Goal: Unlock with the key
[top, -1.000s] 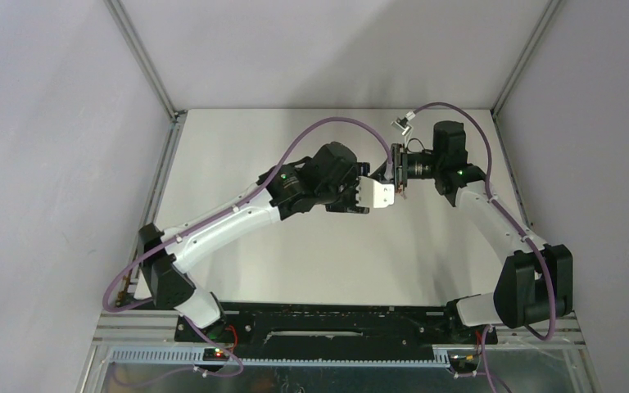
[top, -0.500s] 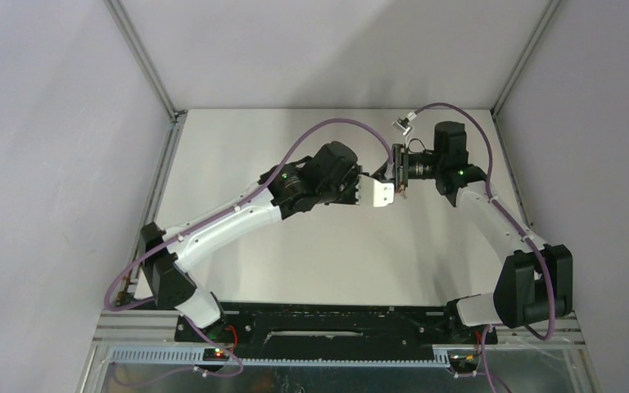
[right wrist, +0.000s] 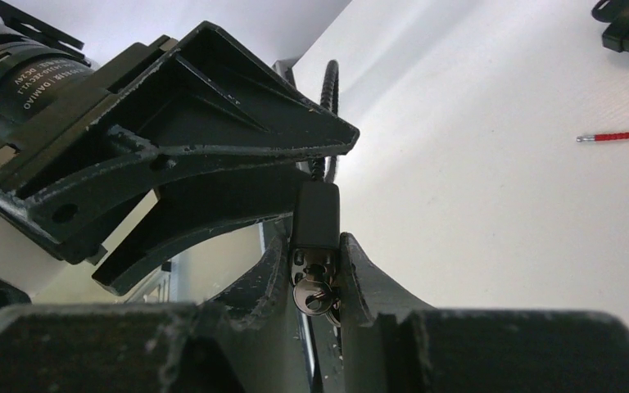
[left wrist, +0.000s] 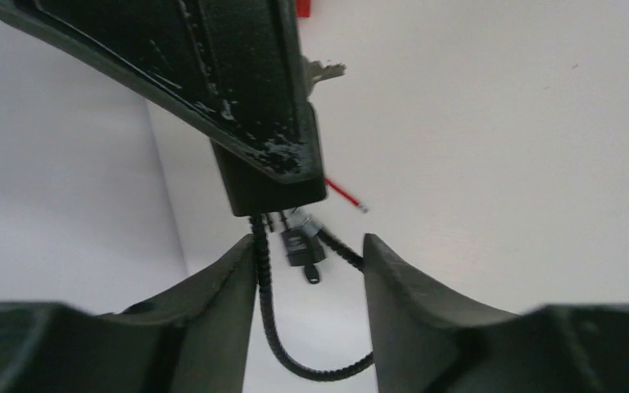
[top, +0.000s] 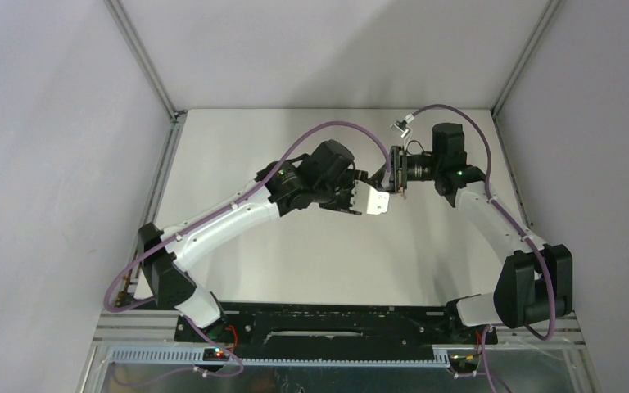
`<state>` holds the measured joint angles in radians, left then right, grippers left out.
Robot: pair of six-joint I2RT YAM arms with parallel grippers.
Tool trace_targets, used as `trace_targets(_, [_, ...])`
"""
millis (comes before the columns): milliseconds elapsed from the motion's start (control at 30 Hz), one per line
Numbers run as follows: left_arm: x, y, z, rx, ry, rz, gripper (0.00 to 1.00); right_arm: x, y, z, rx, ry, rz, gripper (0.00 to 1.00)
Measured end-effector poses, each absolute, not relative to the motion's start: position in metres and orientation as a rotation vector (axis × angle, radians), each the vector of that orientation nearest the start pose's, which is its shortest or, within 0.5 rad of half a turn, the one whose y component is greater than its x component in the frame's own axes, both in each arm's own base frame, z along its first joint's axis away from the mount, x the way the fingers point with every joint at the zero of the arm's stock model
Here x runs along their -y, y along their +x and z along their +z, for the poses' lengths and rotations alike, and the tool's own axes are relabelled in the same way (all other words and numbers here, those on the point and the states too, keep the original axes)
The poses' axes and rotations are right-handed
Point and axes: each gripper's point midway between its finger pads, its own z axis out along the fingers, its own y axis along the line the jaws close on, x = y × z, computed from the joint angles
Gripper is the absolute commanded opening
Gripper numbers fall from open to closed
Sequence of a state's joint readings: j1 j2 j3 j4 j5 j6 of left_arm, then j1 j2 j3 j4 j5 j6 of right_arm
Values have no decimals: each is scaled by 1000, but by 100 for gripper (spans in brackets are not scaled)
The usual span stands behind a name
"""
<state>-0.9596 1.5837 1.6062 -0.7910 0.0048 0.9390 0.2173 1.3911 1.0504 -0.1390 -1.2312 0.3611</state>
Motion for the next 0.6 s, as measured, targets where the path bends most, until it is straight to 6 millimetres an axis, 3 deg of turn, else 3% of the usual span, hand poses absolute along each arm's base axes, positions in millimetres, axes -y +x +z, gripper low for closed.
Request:
trace_targets(100, [330, 271, 248, -1369, 1922, -18, 76, -232, 270, 258, -1937, -665, 1592, 0])
trace_targets(300, [326, 270, 246, -1404, 1912, -22, 83, -228, 274, 258, -1939, -647, 1574, 0])
trace_targets(367, [326, 270, 245, -1407, 1913, -23, 98, -228, 274, 257, -1939, -647, 1572, 0])
trace_targets(500, [320, 267, 242, -1426, 1931, -21, 100, -225, 278, 254, -1942, -645, 1538, 0])
trace_targets(600, [305, 262, 241, -1459, 1957, -14, 100, -217, 288, 249, -1958, -604, 1486, 0])
